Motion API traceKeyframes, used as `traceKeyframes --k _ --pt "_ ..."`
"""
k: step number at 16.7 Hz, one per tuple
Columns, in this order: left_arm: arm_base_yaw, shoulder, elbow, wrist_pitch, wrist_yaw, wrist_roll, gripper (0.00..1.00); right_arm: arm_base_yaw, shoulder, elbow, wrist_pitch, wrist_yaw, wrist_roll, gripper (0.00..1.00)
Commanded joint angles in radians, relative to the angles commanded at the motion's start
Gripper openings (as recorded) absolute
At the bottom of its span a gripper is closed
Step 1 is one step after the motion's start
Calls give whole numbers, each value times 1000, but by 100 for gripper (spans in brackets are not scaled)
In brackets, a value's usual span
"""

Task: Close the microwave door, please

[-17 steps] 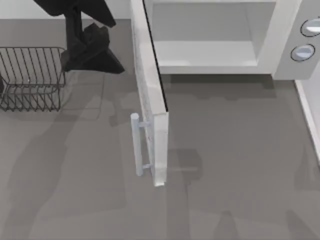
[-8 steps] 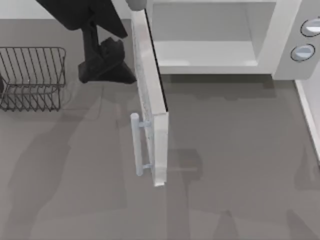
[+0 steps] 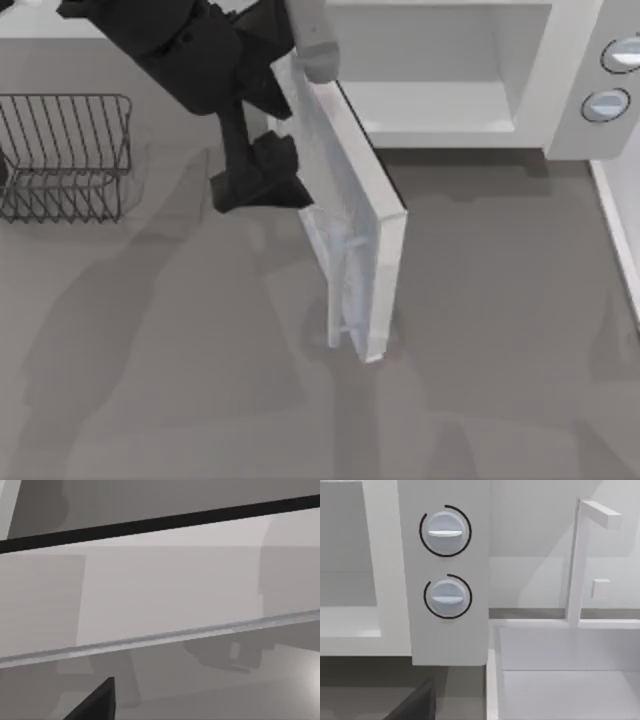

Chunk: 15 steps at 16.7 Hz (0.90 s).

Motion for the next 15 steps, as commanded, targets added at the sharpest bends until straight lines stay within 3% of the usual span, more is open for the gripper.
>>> traceKeyframes --k 2,15 --pt "0 0 0 0 0 0 100 0 0 0 0 0 0 100" --pt "0 0 0 0 0 0 2 0 0 0 0 0 0 100"
